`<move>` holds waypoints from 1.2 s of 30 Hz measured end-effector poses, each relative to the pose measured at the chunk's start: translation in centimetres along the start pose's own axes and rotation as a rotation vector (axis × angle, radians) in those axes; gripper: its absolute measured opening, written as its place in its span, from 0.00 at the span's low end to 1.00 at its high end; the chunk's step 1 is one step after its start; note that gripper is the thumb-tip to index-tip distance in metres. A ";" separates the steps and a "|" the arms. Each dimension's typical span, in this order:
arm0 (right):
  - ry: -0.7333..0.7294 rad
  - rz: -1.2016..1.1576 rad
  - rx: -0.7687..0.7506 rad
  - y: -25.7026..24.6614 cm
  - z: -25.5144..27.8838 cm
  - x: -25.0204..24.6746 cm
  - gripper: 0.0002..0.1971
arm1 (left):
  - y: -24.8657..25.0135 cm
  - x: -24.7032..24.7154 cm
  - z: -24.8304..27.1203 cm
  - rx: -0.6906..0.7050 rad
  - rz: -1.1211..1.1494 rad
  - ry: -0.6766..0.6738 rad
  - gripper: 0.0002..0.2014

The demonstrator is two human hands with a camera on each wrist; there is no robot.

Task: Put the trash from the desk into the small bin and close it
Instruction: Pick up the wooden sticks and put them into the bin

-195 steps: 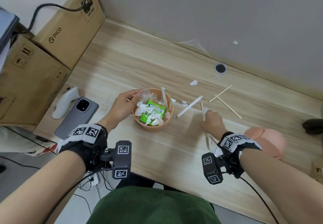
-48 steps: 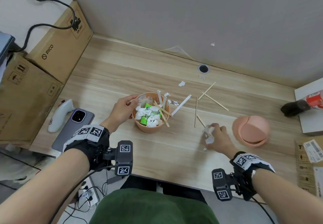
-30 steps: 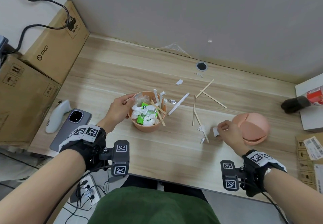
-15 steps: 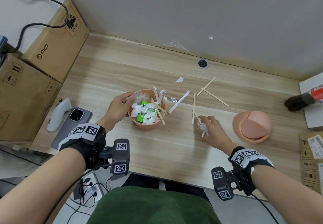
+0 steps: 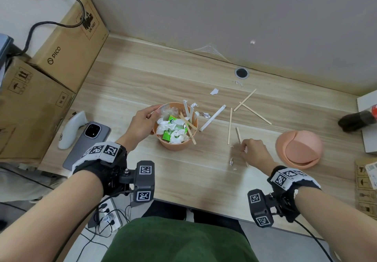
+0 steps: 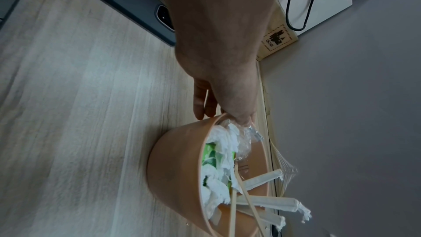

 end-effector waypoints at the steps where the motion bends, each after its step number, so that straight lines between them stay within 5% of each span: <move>1: 0.023 -0.061 0.034 0.6 0.0 -0.4 0.04 | 0.0 0.0 0.0 0.002 -0.002 0.000 0.13; 8: 0.120 -0.849 0.135 2.4 1.1 -3.5 0.08 | 0.0 0.2 -0.4 0.029 -0.004 -0.014 0.13; 14: 0.155 -1.118 -0.289 -10.9 3.0 -11.8 0.20 | 0.2 0.3 -0.4 0.038 -0.005 -0.002 0.14; 18: 0.097 -1.041 -0.497 -20.5 4.3 -13.2 0.14 | 0.1 0.2 -0.4 0.027 0.009 -0.003 0.13; 22: 0.135 -0.615 -0.640 -25.7 4.1 -10.7 0.09 | -0.1 0.2 -0.5 0.024 0.020 -0.011 0.13; 28: -0.003 -0.118 -0.733 -27.9 3.5 -4.4 0.04 | -0.1 0.2 -0.5 0.026 0.049 -0.021 0.13; 36: 0.085 -0.190 -0.669 -27.0 3.1 -7.2 0.15 | -0.4 0.1 -0.5 0.032 0.058 -0.027 0.13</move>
Point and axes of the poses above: each hand's wrist, its own z-axis away from the middle knuckle, its own x-axis out of the palm, y = z × x, the point moved 8 cm from there along -z, towards the middle knuckle, and after that the axes turned 9 degrees about -z, right-handed, at the moved point
